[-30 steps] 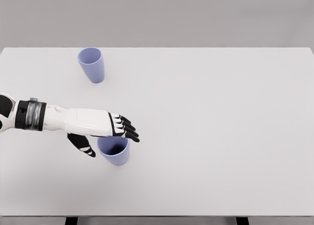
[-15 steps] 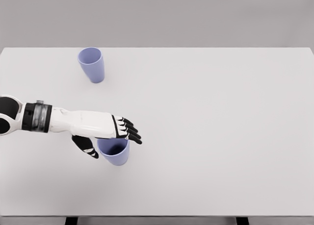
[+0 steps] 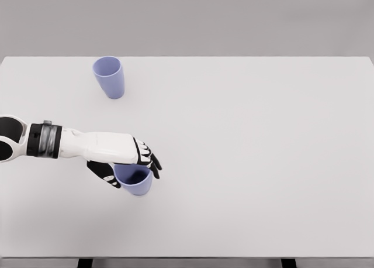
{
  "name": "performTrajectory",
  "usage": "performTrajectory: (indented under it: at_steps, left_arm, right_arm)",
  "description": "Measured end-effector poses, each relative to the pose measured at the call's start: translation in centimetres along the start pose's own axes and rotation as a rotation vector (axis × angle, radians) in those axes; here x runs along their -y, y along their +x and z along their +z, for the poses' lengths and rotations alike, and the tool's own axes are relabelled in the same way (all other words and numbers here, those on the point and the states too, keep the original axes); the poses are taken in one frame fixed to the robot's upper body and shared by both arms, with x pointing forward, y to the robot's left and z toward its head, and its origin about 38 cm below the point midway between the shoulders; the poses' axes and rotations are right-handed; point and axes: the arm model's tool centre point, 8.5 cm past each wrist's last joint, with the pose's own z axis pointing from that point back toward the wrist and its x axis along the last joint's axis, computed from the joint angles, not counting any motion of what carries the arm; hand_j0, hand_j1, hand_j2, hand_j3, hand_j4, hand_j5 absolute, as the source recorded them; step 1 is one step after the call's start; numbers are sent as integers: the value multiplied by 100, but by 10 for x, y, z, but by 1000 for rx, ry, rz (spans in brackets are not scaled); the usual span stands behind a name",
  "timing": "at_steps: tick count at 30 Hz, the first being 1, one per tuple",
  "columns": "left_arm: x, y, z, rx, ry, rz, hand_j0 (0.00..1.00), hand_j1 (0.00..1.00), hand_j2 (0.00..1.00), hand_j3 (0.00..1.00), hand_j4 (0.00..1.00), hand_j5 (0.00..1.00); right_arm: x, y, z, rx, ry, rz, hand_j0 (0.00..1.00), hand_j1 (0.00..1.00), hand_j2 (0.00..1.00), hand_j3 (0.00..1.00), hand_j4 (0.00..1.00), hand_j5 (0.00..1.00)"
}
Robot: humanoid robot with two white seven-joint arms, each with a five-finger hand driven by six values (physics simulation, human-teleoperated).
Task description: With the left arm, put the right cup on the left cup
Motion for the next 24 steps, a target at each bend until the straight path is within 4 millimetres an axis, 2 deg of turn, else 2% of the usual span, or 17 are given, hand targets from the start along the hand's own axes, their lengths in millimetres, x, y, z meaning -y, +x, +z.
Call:
performTrajectory:
  at_steps: [2,11,18,24]
  left_arm:
    - [-2,0,2,-4,-4,-14,50,50,50,50,50,50]
    - [-21,1,19,1,70,3,50,50,50,50,50,50]
    - [-44,-2,53,-35,149,24,50,50,50,50,50,50]
    - [-67,-7,71,-81,177,-11,50,50,50,50,50,50]
  right_arm:
    - [0,0,0,0,0,0,100,100,100,100,100,100]
    - [0,0,0,0,0,0,100,100,100,100,100,100]
    - [0,0,0,0,0,0,100,100,100,100,100,100]
    - [0,0,0,0,0,0,100,100,100,100,100,100]
